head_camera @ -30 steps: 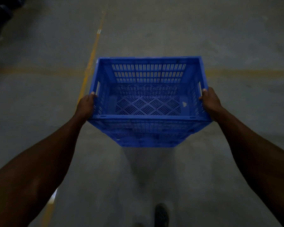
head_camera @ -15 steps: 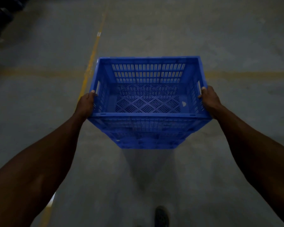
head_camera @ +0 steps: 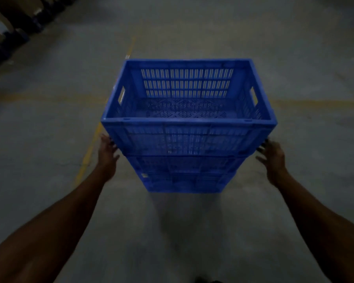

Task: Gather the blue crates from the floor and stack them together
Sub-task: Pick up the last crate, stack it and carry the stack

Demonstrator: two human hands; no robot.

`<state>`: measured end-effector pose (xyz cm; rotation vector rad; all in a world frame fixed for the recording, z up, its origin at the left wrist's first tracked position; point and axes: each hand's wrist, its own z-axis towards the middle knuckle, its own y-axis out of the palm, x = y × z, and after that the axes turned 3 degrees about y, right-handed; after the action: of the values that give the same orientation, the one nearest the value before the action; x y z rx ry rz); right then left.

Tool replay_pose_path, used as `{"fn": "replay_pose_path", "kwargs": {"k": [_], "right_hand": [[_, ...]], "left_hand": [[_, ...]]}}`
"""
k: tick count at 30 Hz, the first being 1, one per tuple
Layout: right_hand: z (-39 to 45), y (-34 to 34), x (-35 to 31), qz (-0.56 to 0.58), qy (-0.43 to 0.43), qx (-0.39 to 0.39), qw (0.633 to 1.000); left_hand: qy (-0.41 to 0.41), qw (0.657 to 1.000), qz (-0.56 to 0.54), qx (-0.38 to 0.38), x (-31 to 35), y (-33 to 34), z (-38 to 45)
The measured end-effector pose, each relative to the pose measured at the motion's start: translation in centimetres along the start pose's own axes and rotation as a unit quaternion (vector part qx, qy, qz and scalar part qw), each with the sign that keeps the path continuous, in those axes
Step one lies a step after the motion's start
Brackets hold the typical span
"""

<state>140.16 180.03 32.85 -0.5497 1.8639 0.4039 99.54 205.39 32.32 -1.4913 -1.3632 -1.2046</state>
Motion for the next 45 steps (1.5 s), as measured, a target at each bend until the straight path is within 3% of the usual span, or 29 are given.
{"fn": "replay_pose_path", "kwargs": {"k": [3,6,9,14,26,29,31,33,35,37,41,45], "right_hand": [[-1.5,1.9,5.9,-0.029,-0.095,-0.041,0.994],[-0.1,3.1,9.0,-0.062,-0.208,-0.02,0.976],[3.0,2.2,11.4,-0.106,-0.284,0.013,0.953],[5.5,2.3,12.8,-0.13,-0.345,0.053,0.928],[6.6,2.9,12.7,-0.113,-0.34,0.068,0.931],[6.1,2.7,14.4,-0.083,-0.366,0.046,0.926],[6.5,2.1,17.7,-0.055,-0.355,0.049,0.932],[7.2,1.7,21.6,-0.037,-0.281,0.031,0.958],[7.6,1.7,24.8,-0.075,-0.235,-0.021,0.969],[7.6,1.6,26.6,-0.162,-0.27,-0.015,0.949],[8.4,1.3,27.1,-0.248,-0.324,0.089,0.908],[8.2,1.9,27.3,-0.264,-0.307,0.134,0.904]], "left_hand": [[0.116,0.986,0.095,-0.072,-6.5,0.0,-0.5],[0.227,0.96,0.163,-0.021,-9.8,-0.2,1.5],[0.263,0.942,0.197,0.065,-12.0,-0.1,3.4],[0.366,0.917,0.142,0.062,-14.2,0.0,5.0],[0.377,0.917,0.105,0.074,-13.8,0.9,4.9],[0.373,0.925,0.061,0.035,-14.8,0.2,4.8],[0.331,0.943,0.018,0.01,-16.8,-1.0,5.2],[0.28,0.957,0.075,0.009,-19.9,-2.5,5.9],[0.221,0.963,0.153,-0.033,-23.1,-3.4,6.3],[0.186,0.967,0.166,-0.061,-25.3,-3.5,6.2],[0.249,0.941,0.228,0.013,-26.1,-3.1,6.2],[0.25,0.928,0.264,0.078,-26.6,-3.5,9.0]]}}
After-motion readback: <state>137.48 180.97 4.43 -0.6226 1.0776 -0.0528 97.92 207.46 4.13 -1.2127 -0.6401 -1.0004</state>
